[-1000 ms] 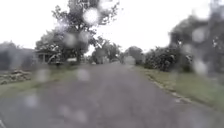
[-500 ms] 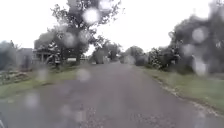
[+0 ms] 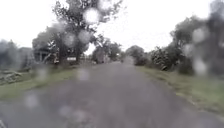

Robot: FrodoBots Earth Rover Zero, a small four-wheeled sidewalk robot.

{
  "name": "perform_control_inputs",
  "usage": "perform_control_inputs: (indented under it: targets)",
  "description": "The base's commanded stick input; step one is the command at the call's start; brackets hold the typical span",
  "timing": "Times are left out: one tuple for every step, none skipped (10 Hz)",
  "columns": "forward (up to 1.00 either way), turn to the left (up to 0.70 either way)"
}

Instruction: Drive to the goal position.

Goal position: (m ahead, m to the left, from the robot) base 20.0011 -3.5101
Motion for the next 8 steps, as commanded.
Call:
perform_control_inputs:
  targets:
    - [1.00, 0.00]
    - [1.00, 0.00]
    - [1.00, 0.00]
    - [1.00, 0.00]
    - [1.00, 0.00]
    - [1.00, 0.00]
    - [1.00, 0.00]
    - [1.00, 0.00]
